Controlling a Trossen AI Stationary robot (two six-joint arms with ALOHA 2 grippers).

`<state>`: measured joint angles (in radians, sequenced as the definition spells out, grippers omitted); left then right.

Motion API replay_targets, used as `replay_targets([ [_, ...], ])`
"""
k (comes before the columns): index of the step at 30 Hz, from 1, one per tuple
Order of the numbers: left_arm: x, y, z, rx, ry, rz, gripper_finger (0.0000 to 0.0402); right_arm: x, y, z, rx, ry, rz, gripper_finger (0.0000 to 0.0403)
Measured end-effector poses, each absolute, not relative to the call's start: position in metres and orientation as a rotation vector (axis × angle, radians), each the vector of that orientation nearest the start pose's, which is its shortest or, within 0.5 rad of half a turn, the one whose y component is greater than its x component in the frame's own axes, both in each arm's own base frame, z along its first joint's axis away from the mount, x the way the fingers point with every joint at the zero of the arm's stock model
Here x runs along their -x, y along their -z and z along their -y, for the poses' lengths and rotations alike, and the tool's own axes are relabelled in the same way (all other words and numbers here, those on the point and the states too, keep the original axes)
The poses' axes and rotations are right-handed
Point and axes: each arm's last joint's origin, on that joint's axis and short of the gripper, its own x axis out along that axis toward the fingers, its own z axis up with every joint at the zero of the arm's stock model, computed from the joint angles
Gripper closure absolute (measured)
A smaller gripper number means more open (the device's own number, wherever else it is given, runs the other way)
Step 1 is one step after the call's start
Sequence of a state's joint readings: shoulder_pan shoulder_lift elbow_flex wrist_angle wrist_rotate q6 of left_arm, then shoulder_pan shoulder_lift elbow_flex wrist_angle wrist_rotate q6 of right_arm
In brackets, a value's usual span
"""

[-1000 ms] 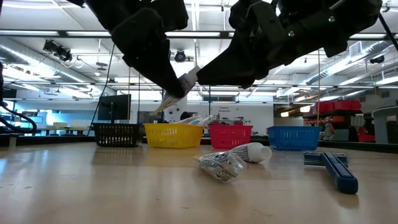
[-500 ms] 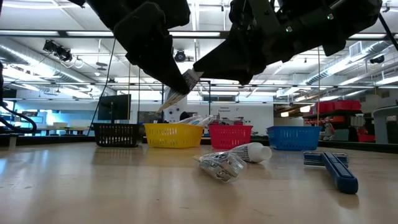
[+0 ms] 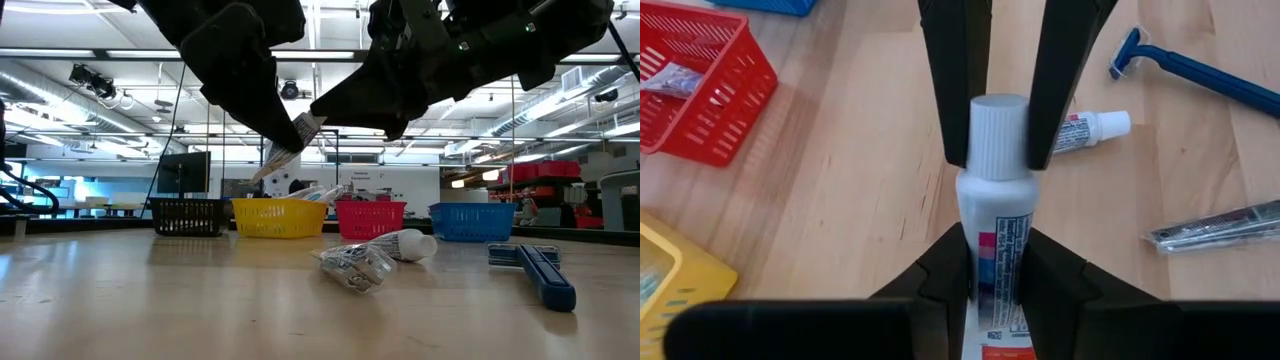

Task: Pick & Place Travel size toiletries
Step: Put the white toothpaste into the red bin

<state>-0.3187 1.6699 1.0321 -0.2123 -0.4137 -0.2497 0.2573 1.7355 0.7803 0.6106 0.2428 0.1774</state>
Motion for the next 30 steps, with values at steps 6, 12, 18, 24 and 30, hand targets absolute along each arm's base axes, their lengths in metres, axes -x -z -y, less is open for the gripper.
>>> replay_targets([
  [6, -0.328, -0.198, 0.096, -0.061, -0.172, -0.774, 0.0301, -0.334, -0.165, -0.081, -0.091, 0.012, -0.343, 0.0335],
  [12, -0.328, -0.198, 0.096, -0.039, -0.200, -0.766, 0.0262, -0.331, -0.158, -0.078, -0.050, 0.098, -0.409, 0.0336],
  [18, -0.328, -0.199, 0.093, -0.095, -0.266, -0.747, 0.0240, -0.324, -0.167, -0.073, 0.024, 0.313, -0.403, 0.0336],
  [24, -0.328, -0.199, 0.091, -0.098, -0.280, -0.745, 0.0242, -0.308, -0.202, -0.057, 0.156, 0.800, -0.281, 0.0337],
  [30, -0.329, -0.199, 0.091, -0.093, -0.280, -0.738, 0.0246, -0.310, -0.203, -0.022, 0.105, 0.944, -0.269, 0.0337],
])
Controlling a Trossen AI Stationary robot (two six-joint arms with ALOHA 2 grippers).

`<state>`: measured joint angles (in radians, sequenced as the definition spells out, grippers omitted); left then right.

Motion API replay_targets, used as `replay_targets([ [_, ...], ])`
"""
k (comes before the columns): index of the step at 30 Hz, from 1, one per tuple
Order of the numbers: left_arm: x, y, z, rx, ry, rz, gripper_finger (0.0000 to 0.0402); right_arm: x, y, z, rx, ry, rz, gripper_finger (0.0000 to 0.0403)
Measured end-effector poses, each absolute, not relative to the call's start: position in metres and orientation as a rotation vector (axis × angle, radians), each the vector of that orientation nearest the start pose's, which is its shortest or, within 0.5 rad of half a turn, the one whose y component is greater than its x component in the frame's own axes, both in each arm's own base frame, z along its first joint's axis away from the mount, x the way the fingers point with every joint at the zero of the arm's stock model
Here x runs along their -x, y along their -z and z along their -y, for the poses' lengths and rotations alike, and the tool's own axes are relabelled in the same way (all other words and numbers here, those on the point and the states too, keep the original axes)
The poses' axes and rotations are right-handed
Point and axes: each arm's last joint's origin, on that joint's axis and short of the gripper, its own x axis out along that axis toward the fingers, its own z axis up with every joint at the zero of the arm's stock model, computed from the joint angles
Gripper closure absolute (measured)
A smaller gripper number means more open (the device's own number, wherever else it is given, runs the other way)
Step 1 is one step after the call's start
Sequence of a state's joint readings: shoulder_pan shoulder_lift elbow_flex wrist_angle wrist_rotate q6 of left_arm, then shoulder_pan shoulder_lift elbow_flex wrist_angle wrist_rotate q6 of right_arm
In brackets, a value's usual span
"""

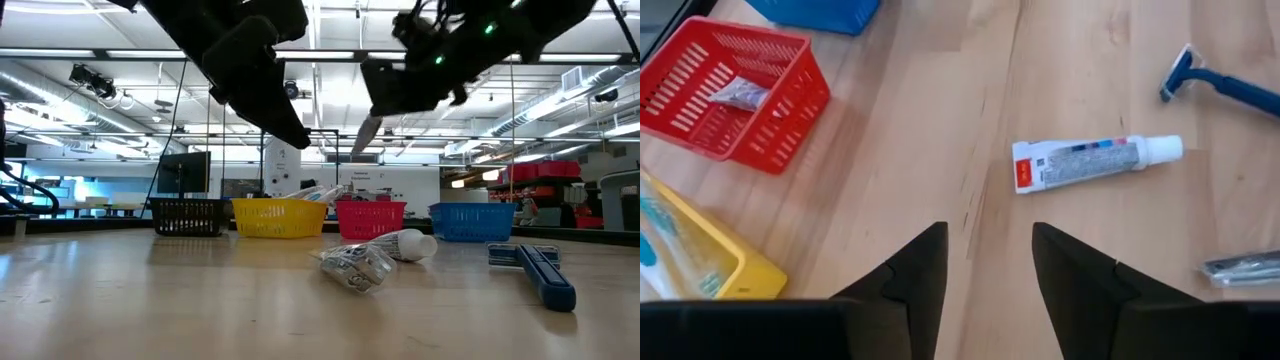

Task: Pick & Place Travel size toiletries
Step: Put the white toothpaste into the red bin, then put the blue razor into the blue bin

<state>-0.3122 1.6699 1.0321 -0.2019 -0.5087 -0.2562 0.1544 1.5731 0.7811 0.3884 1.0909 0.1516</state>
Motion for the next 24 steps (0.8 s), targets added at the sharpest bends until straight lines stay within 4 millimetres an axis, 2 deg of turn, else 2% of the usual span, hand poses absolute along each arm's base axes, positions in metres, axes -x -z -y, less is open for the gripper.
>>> replay_targets([
  [3, -0.330, -0.200, 0.092, -0.082, -0.276, -0.722, 0.0246, -0.314, -0.193, 0.001, 0.045, 0.893, -0.333, 0.0334],
  [9, -0.331, -0.202, 0.092, -0.076, -0.273, -0.706, 0.0246, -0.315, -0.177, 0.038, -0.035, 0.937, -0.394, 0.0329],
  [16, -0.331, -0.202, 0.092, -0.090, -0.267, -0.708, 0.0246, -0.313, -0.168, 0.057, -0.112, 0.833, -0.492, 0.0325],
  [24, -0.331, -0.202, 0.092, -0.081, -0.271, -0.707, 0.0246, -0.309, -0.166, 0.070, -0.136, 0.830, -0.523, 0.0282],
])
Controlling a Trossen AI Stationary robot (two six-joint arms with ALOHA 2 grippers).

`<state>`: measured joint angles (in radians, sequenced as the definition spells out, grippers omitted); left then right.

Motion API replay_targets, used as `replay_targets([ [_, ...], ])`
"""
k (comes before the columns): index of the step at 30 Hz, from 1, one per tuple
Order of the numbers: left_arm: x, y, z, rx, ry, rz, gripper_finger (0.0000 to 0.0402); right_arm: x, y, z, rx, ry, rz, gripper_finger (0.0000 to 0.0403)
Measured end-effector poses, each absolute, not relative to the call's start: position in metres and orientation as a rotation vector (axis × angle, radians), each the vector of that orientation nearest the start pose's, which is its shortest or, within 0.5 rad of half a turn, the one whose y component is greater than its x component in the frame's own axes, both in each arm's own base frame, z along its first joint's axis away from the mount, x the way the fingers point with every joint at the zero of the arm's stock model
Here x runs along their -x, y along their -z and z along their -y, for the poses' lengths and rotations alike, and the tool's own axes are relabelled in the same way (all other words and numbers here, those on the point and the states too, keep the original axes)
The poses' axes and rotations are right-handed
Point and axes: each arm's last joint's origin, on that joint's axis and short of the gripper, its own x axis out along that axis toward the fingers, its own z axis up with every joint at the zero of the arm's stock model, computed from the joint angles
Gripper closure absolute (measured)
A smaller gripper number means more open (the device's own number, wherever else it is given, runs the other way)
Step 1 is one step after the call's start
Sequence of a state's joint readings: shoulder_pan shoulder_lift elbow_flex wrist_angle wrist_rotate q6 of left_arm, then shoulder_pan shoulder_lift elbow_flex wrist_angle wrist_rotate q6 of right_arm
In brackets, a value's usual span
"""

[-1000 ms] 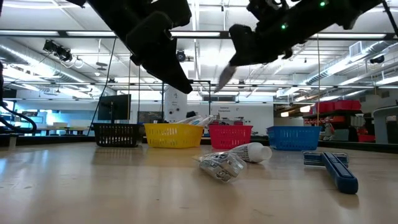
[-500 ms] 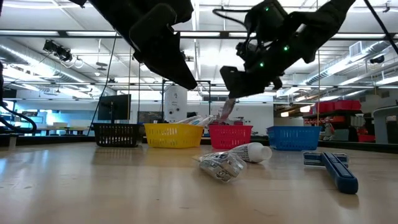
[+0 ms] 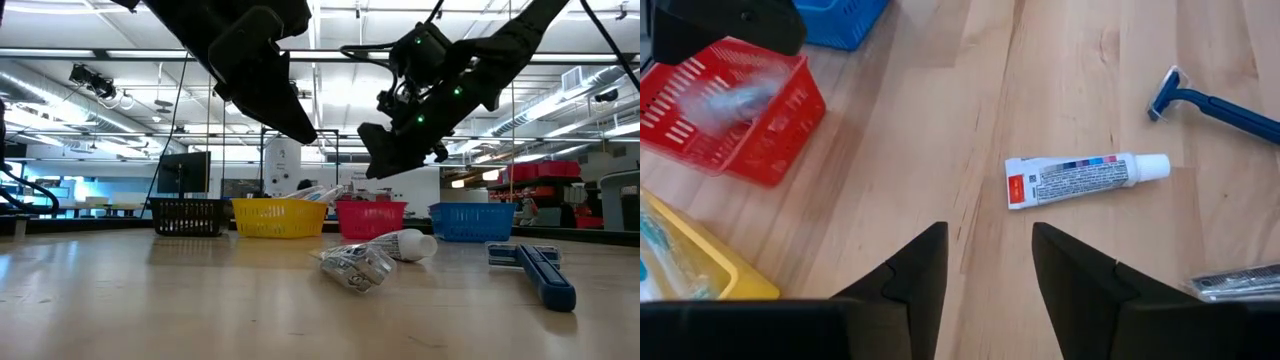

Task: Pick & Place Travel size toiletries
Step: Put the blue razor into the blue bin

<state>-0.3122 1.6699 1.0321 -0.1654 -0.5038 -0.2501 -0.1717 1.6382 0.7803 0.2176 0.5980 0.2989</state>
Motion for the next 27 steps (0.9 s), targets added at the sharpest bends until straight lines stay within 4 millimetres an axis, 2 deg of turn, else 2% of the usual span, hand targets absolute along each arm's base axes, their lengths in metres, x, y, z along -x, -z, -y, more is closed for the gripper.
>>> replay_targets([
  [6, -0.331, -0.202, 0.092, -0.081, -0.271, -0.707, 0.0247, -0.309, -0.170, 0.067, -0.147, 0.813, -0.509, 0.0273],
  [11, -0.331, -0.202, 0.092, -0.082, -0.270, -0.708, 0.0246, -0.309, -0.189, 0.038, -0.136, 0.556, -0.505, 0.0272],
  [15, -0.331, -0.201, 0.092, -0.082, -0.268, -0.709, 0.0247, -0.298, -0.202, 0.000, -0.107, 0.212, -0.598, 0.0272],
  [21, -0.331, -0.202, 0.092, -0.084, -0.268, -0.708, 0.0246, -0.276, -0.202, -0.073, -0.137, -0.259, -0.760, 0.0272],
  [24, -0.332, -0.202, 0.092, -0.079, -0.268, -0.700, 0.0246, -0.268, -0.197, -0.112, -0.077, -0.381, -0.759, 0.0272],
  [27, -0.332, -0.203, 0.093, -0.072, -0.269, -0.688, 0.0246, -0.265, -0.186, -0.140, 0.014, -0.408, -0.726, 0.0272],
])
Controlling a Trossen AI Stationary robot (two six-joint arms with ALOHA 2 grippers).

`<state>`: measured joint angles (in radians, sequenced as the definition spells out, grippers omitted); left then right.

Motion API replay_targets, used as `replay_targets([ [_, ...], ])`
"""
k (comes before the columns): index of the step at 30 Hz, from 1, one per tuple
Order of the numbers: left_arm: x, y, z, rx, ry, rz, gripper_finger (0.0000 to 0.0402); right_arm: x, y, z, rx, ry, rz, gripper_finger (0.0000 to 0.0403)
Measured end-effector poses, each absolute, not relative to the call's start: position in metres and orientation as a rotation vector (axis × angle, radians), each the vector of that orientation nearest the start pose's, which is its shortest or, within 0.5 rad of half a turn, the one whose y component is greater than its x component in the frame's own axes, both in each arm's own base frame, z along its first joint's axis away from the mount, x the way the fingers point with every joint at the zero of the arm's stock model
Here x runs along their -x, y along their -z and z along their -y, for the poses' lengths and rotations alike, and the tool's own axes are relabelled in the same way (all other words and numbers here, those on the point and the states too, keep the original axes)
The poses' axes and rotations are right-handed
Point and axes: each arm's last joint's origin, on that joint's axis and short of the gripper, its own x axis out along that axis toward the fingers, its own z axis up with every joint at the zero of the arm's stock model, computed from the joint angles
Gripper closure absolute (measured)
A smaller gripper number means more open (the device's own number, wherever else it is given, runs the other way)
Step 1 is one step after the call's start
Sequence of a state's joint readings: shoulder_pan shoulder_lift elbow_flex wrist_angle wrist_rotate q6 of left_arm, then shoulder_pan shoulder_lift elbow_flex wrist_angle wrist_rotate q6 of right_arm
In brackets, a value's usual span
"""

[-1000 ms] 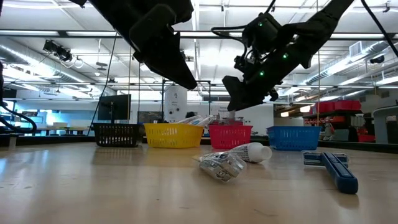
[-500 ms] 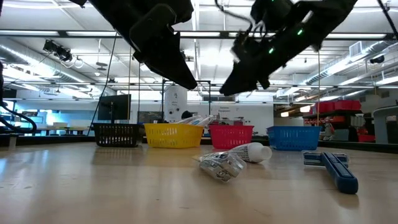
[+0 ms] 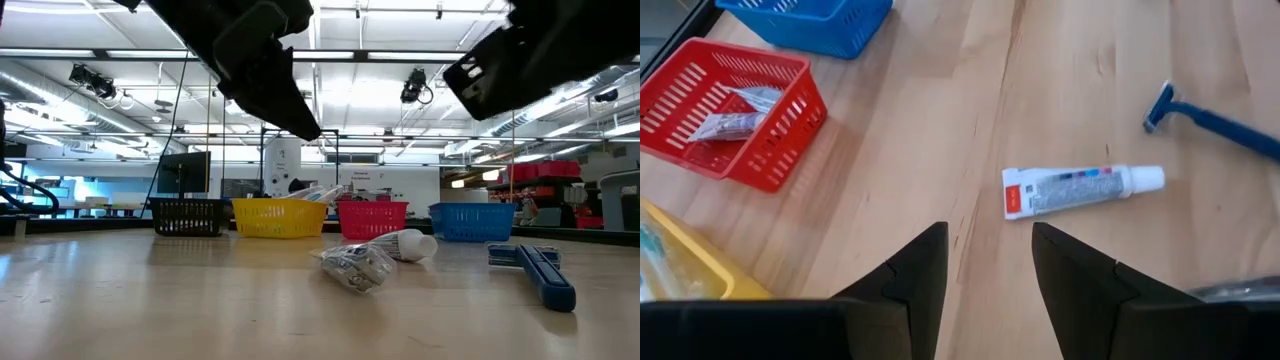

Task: Pick & Place Travel size toiletries
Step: Put the blue razor into the blue bin

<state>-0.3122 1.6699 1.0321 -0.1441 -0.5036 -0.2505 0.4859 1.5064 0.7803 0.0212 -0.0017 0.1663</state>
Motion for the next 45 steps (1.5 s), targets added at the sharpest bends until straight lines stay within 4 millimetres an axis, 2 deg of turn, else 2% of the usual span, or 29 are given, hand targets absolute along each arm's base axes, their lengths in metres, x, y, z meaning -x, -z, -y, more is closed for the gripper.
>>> replay_targets([
  [3, -0.334, -0.205, 0.093, -0.045, -0.272, -0.659, 0.0247, -0.265, -0.170, -0.158, 0.077, -0.449, -0.728, 0.0272],
  [7, -0.336, -0.207, 0.094, -0.023, -0.264, -0.636, 0.0247, -0.267, -0.149, -0.168, 0.131, -0.474, -0.769, 0.0272],
  [21, -0.336, -0.207, 0.094, -0.011, -0.264, -0.631, 0.0247, -0.276, -0.121, -0.157, 0.207, -0.488, -0.857, 0.0272],
  [31, -0.336, -0.207, 0.094, 0.017, -0.269, -0.622, 0.0247, -0.277, -0.110, -0.154, 0.318, -0.429, -0.870, 0.0272],
  [38, -0.336, -0.207, 0.095, 0.023, -0.260, -0.624, 0.0247, -0.277, -0.110, -0.152, 0.342, -0.414, -0.881, 0.0276],
  [45, -0.337, -0.208, 0.095, 0.025, -0.260, -0.618, 0.0247, -0.278, -0.109, -0.147, 0.311, -0.398, -0.906, 0.0340],
])
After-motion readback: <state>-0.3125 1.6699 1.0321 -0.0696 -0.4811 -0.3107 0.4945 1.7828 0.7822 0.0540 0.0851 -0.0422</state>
